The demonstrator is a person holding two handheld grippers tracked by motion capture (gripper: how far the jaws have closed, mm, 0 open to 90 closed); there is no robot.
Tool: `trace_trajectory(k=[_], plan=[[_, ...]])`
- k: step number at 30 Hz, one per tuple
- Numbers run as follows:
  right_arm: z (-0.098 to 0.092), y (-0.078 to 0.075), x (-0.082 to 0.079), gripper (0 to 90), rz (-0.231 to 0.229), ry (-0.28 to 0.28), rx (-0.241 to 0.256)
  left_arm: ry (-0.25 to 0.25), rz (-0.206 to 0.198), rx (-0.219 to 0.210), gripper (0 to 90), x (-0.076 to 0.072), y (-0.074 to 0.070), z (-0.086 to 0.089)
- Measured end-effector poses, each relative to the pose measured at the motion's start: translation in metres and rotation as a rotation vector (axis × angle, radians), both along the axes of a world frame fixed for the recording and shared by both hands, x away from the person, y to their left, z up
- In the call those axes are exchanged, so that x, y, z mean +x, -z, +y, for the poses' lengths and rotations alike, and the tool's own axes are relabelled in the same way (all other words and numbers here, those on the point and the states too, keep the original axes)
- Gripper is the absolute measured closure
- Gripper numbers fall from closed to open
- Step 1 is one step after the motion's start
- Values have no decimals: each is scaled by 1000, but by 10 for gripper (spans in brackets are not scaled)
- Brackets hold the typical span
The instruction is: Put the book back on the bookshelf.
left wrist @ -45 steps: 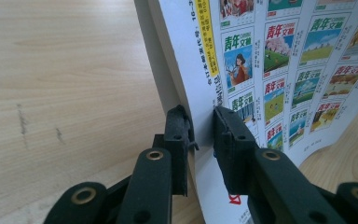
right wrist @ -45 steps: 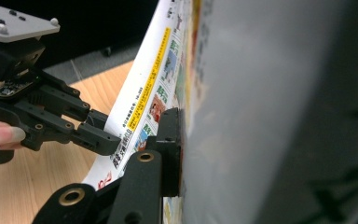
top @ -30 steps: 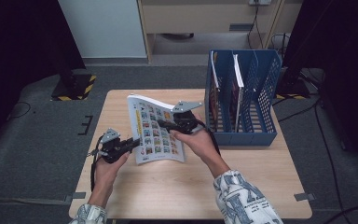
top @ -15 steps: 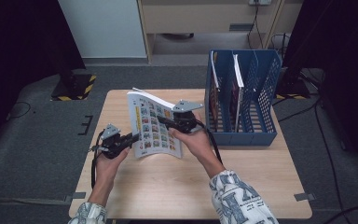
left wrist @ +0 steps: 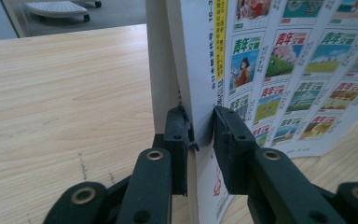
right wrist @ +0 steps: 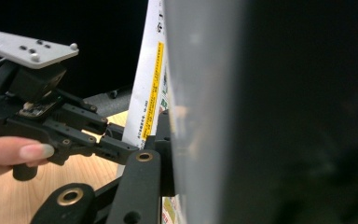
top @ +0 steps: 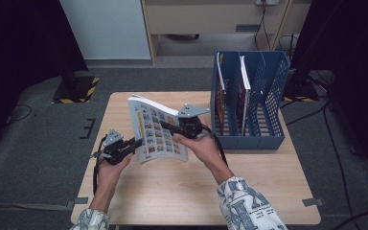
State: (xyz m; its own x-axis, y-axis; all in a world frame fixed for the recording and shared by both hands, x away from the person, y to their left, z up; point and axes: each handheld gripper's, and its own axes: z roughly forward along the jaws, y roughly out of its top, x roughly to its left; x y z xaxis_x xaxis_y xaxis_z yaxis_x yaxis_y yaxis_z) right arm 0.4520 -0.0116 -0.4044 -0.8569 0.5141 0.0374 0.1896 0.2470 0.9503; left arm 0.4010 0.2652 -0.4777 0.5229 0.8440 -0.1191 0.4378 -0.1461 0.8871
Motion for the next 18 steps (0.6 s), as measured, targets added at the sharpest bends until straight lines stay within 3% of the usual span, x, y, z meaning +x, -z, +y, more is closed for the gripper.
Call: trace_trajectory(k=[3,9,18], plan=[[-1,0,-3,731,-16,-9,-6,-3,-14,19,716,-1,1,-1],[-5,0,-11,716,0,-33,5,-17,-32,12,664,-1,6,-1],[-6,7,-14,694,21,-25,78,-26,-34,-4,656,-1,7,-2]])
